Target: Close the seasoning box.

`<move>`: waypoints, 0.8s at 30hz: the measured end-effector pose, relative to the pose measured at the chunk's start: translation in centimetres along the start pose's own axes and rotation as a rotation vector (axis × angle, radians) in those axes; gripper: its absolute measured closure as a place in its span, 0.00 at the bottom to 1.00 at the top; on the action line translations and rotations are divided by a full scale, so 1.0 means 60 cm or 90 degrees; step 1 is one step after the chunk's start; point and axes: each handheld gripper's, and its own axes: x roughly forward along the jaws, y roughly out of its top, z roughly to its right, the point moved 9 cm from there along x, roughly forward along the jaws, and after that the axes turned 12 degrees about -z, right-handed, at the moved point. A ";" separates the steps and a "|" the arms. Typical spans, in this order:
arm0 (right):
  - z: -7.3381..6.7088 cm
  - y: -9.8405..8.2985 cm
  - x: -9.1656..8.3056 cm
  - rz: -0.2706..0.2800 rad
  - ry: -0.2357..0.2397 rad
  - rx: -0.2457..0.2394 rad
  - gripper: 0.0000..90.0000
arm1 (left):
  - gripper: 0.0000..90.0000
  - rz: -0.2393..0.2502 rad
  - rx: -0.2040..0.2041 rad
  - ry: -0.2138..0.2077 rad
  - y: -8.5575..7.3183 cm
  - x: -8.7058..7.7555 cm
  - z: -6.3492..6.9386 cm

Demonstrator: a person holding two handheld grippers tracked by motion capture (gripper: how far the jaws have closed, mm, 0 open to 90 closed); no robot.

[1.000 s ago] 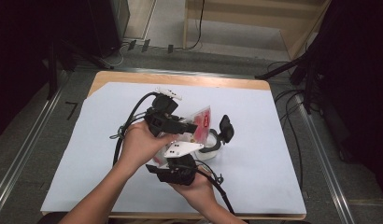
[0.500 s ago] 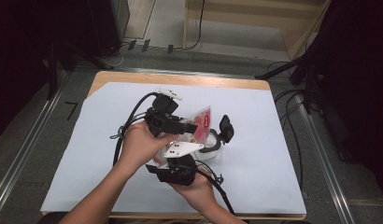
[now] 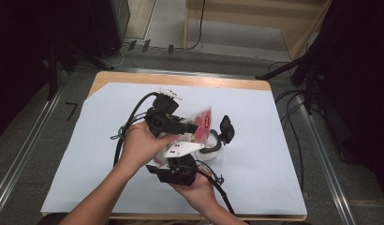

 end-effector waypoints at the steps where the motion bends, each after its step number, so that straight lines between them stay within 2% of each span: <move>1: 0.001 0.001 0.000 0.001 -0.001 0.002 0.71 | 0.75 -0.001 -0.001 0.001 0.000 0.000 0.000; 24: 0.001 0.003 -0.003 0.002 0.005 0.009 0.70 | 0.75 -0.007 0.000 0.000 0.005 0.001 0.001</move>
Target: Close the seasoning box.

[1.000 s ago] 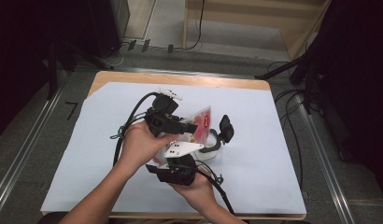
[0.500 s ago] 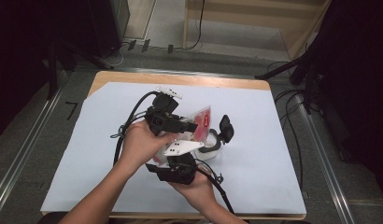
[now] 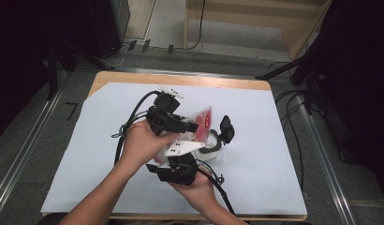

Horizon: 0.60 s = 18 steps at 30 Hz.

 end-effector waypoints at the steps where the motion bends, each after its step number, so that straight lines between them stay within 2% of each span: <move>1: 0.000 0.000 0.000 0.000 0.000 0.000 0.71 | 0.75 0.000 0.000 0.000 0.000 0.000 0.000; 18: 0.000 0.000 0.000 -0.002 -0.008 -0.007 0.70 | 0.75 0.000 0.002 0.000 0.001 0.000 0.000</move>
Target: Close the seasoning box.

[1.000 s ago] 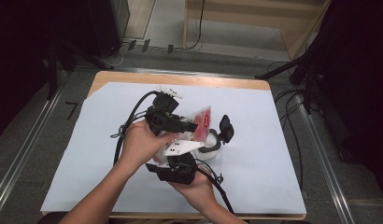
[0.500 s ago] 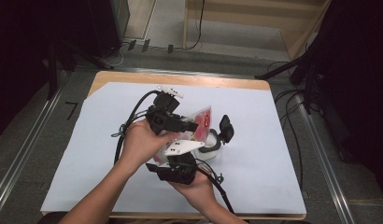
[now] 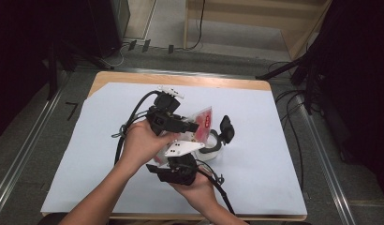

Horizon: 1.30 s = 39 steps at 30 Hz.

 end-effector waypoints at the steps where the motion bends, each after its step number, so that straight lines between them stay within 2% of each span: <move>1: 0.000 0.000 0.000 0.000 0.000 0.000 0.70 | 0.75 0.002 0.001 -0.002 0.000 0.000 0.000; 39: 0.001 0.000 -0.001 -0.004 -0.008 -0.005 0.71 | 0.75 0.002 0.004 0.004 0.001 0.000 0.002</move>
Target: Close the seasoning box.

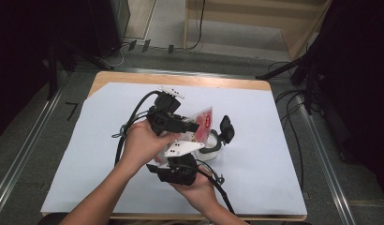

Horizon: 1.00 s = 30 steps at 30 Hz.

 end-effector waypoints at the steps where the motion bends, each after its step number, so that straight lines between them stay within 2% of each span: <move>1: 0.000 0.000 0.000 0.000 0.000 -0.001 0.71 | 0.75 0.000 -0.001 0.000 0.000 0.000 0.000; 19: -0.001 0.001 0.000 0.002 0.002 0.004 0.69 | 0.75 0.004 0.001 -0.002 0.001 0.000 0.003; 30: 0.000 0.001 -0.001 0.005 0.000 0.012 0.71 | 0.75 0.010 0.002 0.000 0.003 0.001 0.006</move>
